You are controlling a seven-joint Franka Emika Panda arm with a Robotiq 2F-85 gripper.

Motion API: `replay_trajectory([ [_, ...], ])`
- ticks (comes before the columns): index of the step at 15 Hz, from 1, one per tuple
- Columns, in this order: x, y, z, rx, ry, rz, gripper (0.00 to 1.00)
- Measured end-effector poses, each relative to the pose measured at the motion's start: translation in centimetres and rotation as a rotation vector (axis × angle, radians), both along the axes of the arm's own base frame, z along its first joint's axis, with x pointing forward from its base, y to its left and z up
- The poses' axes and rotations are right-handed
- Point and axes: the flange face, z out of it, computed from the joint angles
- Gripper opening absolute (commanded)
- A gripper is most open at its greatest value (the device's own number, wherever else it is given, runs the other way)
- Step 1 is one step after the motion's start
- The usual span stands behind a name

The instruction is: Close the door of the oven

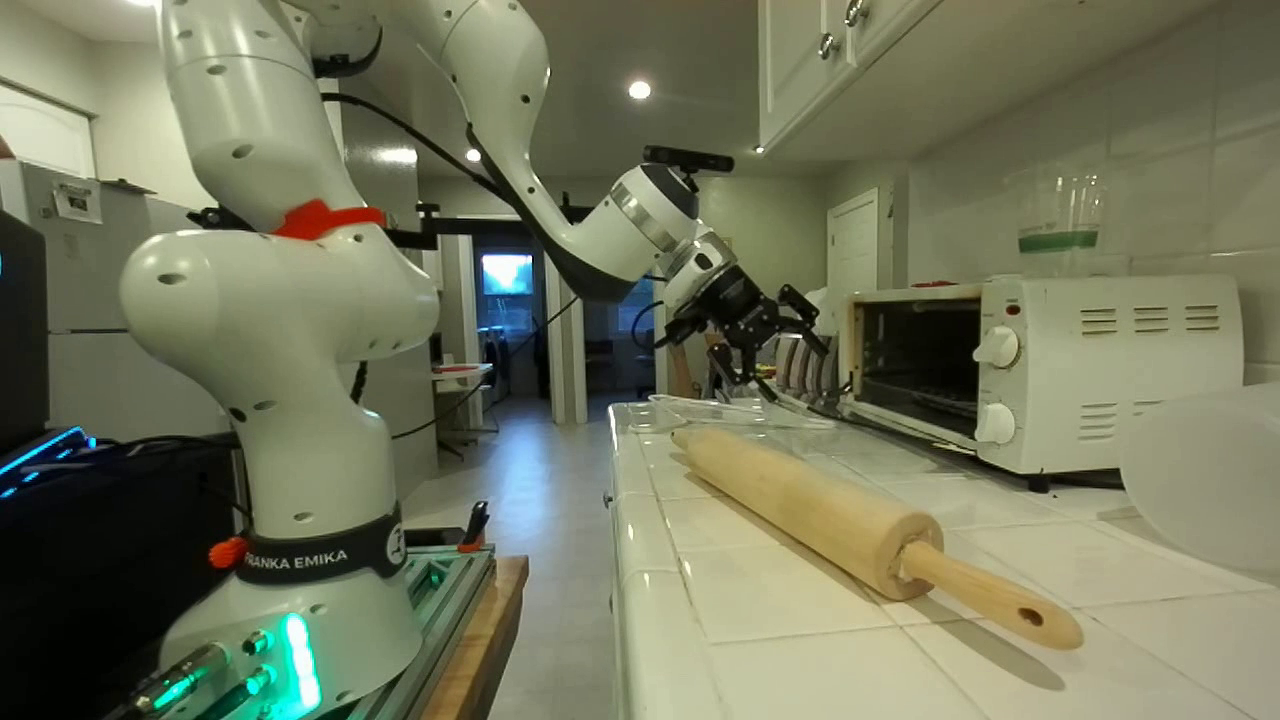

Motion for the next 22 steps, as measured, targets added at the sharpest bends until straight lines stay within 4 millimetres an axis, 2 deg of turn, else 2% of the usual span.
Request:
replay_trajectory([
  [10,-0.3,0.2,1.7,-0.069,-0.073,0.011,1.00],
  [18,1.3,-2.9,3.5,-0.151,-0.133,-0.017,1.00],
  [22,2.2,-3.9,4.5,-0.176,-0.157,-0.022,1.00],
])
